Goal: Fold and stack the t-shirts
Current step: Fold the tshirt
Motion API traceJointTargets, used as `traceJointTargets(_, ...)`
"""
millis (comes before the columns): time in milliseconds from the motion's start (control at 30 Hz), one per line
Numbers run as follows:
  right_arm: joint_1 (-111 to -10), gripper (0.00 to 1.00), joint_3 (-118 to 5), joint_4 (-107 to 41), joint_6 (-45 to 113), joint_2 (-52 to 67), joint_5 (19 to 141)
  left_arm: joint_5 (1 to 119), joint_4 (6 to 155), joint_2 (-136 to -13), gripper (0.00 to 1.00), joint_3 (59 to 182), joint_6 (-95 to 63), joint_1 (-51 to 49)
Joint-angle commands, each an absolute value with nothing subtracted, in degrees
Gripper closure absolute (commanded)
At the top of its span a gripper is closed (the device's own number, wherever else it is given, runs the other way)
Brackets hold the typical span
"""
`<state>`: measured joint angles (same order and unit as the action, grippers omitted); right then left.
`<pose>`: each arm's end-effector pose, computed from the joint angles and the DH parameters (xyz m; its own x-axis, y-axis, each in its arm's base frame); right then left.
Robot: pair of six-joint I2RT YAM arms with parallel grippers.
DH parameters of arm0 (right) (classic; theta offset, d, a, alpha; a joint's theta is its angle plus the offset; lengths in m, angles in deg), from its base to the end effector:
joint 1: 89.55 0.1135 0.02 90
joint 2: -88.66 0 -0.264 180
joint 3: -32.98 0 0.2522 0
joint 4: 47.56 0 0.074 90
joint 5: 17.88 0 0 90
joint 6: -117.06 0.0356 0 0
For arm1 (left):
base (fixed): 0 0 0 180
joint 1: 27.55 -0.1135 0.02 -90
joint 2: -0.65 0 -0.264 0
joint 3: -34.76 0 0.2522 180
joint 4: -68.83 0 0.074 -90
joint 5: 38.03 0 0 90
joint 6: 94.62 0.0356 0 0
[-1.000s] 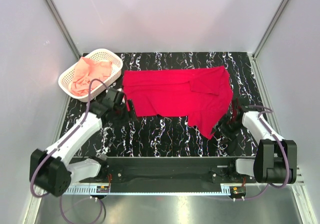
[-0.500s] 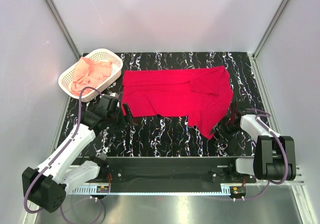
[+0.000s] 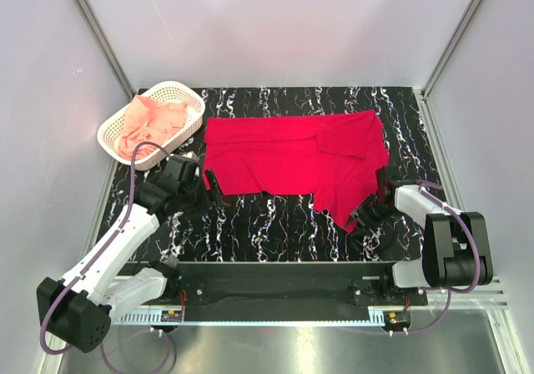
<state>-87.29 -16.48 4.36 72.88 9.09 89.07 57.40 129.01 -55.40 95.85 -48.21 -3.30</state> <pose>0.2048 0.0185 0.1396 -0.7457 0.6571 0.1104 0.6552 0.6930 0.3007 0.1685 -0.0796 0.2648 -0.8578 -0.3664 -0.3604 -0.1840 0.8737 -0.4503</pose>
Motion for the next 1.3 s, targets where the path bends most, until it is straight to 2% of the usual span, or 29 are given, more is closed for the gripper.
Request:
traceJointTargets(0, -86.82, 0.59, -17.78, 3.38, 73.46, 8.68, 84.17, 56.28, 128.03, -55.86, 0.25, 98.44, -48.48, -3.38)
traceJointTargets(100, -86.91, 0.60, -17.61, 3.03, 73.90, 8.25, 84.51, 55.93, 128.03, -55.86, 0.25, 98.36, -48.48, -3.38)
traceJointTargets(267, -86.83, 0.70, -17.43, 1.63, 74.25, 7.54, 83.55, 55.84, 127.77, -56.56, 0.25, 98.79, -48.39, -3.38)
traceJointTargets(300, -86.91, 0.75, -17.34, 1.19, 74.25, 6.85, 83.72, 55.66, 127.77, -56.74, 0.25, 98.97, -48.30, -3.38)
traceJointTargets(333, -86.83, 0.86, -16.91, 0.58, 74.08, 6.32, 84.68, 55.40, 127.95, -56.83, 0.25, 99.23, -48.21, -3.38)
traceJointTargets(367, -86.82, 0.93, -16.73, -0.56, 73.90, 6.05, 85.38, 55.22, 128.21, -57.18, 0.24, 99.58, -48.04, -3.38)
traceJointTargets(433, -86.91, 1.00, -16.55, -0.92, 73.73, 5.43, 86.01, 54.09, 129.08, -57.53, 0.23, 100.11, -48.04, -3.38)
traceJointTargets(633, -86.82, 1.00, -22.33, 9.08, 69.61, 12.62, 80.40, 53.71, 129.71, -59.81, 0.22, 98.18, -48.57, -9.85)
traceJointTargets(833, -86.83, 1.00, -27.53, 18.76, 66.27, 19.05, 78.01, 54.78, 125.23, -69.20, 0.30, 96.51, -47.77, -18.92)
traceJointTargets(967, -86.91, 1.00, -29.99, 21.92, 65.47, 20.11, 77.92, 53.55, 121.19, -76.15, 0.37, 98.79, -47.07, -19.46)
traceJointTargets(1267, -86.91, 1.00, -31.14, 25.52, 64.50, 22.66, 78.89, 49.77, 117.58, -87.76, 0.42, 104.67, -46.02, -19.99)
